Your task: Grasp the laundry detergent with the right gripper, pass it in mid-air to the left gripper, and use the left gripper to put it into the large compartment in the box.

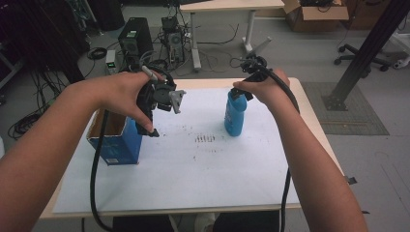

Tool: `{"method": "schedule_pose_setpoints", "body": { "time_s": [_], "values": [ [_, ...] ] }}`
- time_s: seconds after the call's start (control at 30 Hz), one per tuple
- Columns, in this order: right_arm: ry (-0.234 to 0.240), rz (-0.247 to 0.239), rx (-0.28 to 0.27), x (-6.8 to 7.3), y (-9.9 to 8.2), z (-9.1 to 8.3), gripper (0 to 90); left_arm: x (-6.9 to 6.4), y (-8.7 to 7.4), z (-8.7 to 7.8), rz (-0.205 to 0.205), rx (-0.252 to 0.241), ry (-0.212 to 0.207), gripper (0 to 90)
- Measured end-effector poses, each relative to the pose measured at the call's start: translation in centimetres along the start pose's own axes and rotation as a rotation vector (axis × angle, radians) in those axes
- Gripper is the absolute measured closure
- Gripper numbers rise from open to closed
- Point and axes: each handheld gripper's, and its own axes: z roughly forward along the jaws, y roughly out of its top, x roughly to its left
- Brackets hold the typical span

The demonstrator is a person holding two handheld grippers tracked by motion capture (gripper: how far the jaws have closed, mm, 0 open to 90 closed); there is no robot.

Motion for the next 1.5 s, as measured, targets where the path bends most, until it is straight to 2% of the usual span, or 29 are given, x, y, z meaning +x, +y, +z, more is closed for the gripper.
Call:
{"method": "schedule_pose_setpoints", "body": {
  "time_s": [0.33, 0.7, 0.83, 1.1, 1.5],
  "values": [
    [0.011, 0.023, 0.011, -0.4, -2.7, 1.6, 5.3, 0.0, 0.2, 0.1, 0.008, 0.002, 0.006, 5.6],
    [0.031, 0.056, -0.002, -0.5, -5.2, 5.0, 5.2, 0.2, 0.1, 0.2, 0.011, -0.003, 0.007, 5.5],
    [0.035, 0.041, -0.018, -0.5, -6.0, 6.5, 5.2, 0.2, 0.0, 0.3, 0.012, -0.004, 0.008, 5.6],
    [0.058, 0.054, -0.039, -0.7, -6.9, 8.1, 5.2, 0.3, 0.0, 0.5, 0.019, -0.002, -0.005, 5.6],
    [0.049, 0.064, -0.081, -1.0, -7.9, 9.9, 5.2, 0.5, -0.1, 0.6, 0.015, -0.01, -0.016, 5.6]
  ]
}}
